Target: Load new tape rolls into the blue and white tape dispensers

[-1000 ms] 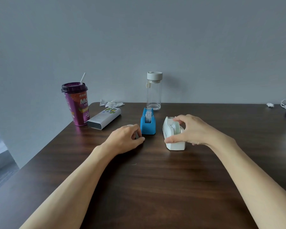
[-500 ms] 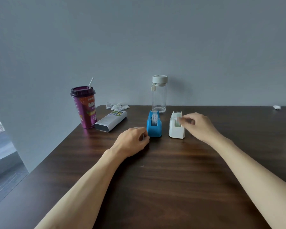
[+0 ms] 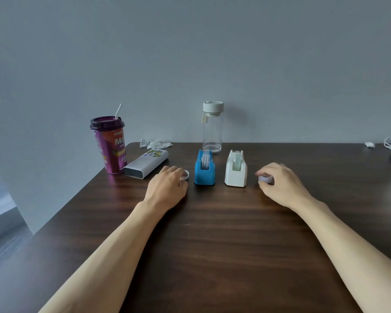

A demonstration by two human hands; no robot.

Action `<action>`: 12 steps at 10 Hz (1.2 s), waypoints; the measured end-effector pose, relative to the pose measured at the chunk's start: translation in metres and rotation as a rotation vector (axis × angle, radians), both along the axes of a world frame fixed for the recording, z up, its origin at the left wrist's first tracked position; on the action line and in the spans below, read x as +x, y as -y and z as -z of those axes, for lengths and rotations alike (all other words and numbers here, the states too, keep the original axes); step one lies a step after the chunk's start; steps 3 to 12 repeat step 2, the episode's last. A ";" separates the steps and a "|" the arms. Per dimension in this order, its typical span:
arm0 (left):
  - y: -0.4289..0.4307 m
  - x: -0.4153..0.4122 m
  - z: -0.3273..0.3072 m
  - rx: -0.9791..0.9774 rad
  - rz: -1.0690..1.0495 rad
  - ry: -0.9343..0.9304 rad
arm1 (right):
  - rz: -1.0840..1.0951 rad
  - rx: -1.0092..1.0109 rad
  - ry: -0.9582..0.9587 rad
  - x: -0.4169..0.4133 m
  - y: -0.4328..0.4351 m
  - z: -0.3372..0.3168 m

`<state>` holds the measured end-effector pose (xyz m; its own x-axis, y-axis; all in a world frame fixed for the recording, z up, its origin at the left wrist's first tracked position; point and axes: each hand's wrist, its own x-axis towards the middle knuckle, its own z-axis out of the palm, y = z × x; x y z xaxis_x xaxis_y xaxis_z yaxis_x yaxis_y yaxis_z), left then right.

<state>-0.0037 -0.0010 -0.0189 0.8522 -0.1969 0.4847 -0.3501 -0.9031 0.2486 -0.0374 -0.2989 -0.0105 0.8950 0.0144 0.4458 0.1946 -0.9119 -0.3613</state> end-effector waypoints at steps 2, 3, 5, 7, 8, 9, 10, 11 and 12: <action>0.000 0.000 -0.002 0.027 0.015 -0.057 | 0.028 0.003 0.108 -0.002 -0.012 -0.002; 0.000 0.000 -0.002 0.027 0.015 -0.057 | 0.028 0.003 0.108 -0.002 -0.012 -0.002; 0.000 0.000 -0.002 0.027 0.015 -0.057 | 0.028 0.003 0.108 -0.002 -0.012 -0.002; 0.000 0.000 -0.002 0.027 0.015 -0.057 | 0.028 0.003 0.108 -0.002 -0.012 -0.002; 0.000 0.000 -0.002 0.027 0.015 -0.057 | 0.028 0.003 0.108 -0.002 -0.012 -0.002; 0.000 0.000 -0.002 0.027 0.015 -0.057 | 0.028 0.003 0.108 -0.002 -0.012 -0.002; 0.000 0.000 -0.002 0.027 0.015 -0.057 | 0.028 0.003 0.108 -0.002 -0.012 -0.002; 0.000 0.000 -0.002 0.027 0.015 -0.057 | 0.028 0.003 0.108 -0.002 -0.012 -0.002; 0.000 0.000 -0.002 0.027 0.015 -0.057 | 0.028 0.003 0.108 -0.002 -0.012 -0.002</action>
